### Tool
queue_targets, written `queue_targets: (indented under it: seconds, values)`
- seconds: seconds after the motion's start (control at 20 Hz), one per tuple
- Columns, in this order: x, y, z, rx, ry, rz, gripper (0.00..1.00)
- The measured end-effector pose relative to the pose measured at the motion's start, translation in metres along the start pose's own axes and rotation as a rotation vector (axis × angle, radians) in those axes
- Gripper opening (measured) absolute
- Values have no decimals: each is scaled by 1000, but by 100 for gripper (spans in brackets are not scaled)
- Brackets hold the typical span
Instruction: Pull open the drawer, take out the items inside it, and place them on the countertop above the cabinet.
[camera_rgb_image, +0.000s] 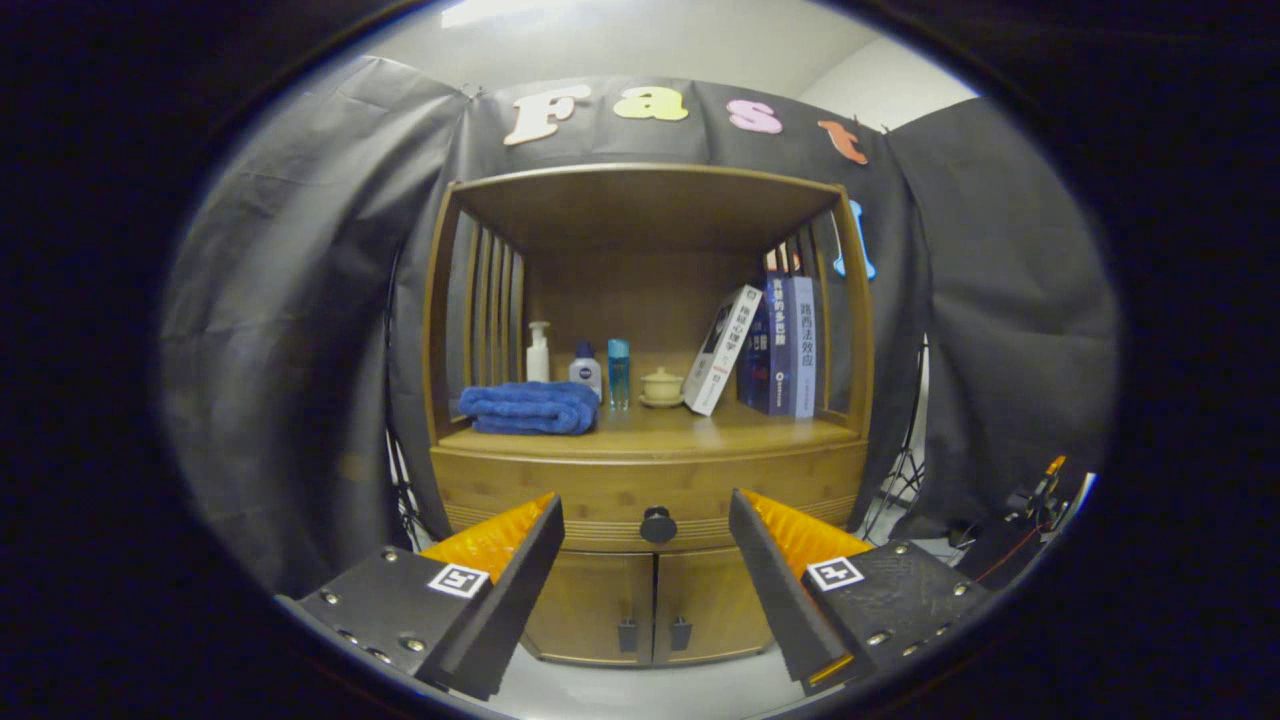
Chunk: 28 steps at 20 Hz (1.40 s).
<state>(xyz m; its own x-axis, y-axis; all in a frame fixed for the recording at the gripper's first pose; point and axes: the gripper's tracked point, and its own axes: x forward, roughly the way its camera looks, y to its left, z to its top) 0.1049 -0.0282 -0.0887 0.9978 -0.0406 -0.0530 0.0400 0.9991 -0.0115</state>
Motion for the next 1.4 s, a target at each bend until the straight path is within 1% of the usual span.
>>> queue_targets:
  seconds: [0.05, 0.25, 0.35, 0.5, 0.6, 0.7, 0.75, 0.9, 0.95, 1.0, 1.05, 1.1, 1.25, 1.35, 1.4]
  values:
    - [12, 0, -6, 13, 2, 5, 100]
    - [55, -11, -34, 49, 29, -20, 100]
    - [73, -15, -50, 39, 50, -29, 100]
    - [97, -14, -73, 53, 81, -18, 100]
    - [114, -17, -74, 62, 67, -21, 100]
    - [134, -19, -79, 41, 67, -24, 100]
    - [145, -15, -80, 44, 66, -5, 100]
    - [166, -1, -89, 38, 90, 38, 84]
    - [169, 1, -99, 22, 126, 35, 75]
    - [169, -4, -95, 11, 90, 2, 66]
    - [157, -7, -94, 20, 78, 2, 56]
    - [170, -7, -96, 31, 74, 8, 47]
    - [169, -7, -98, 39, 62, -1, 47]
    - [171, -7, -106, 77, 87, -1, 48]
    - [173, -8, -102, 106, 78, 3, 48]
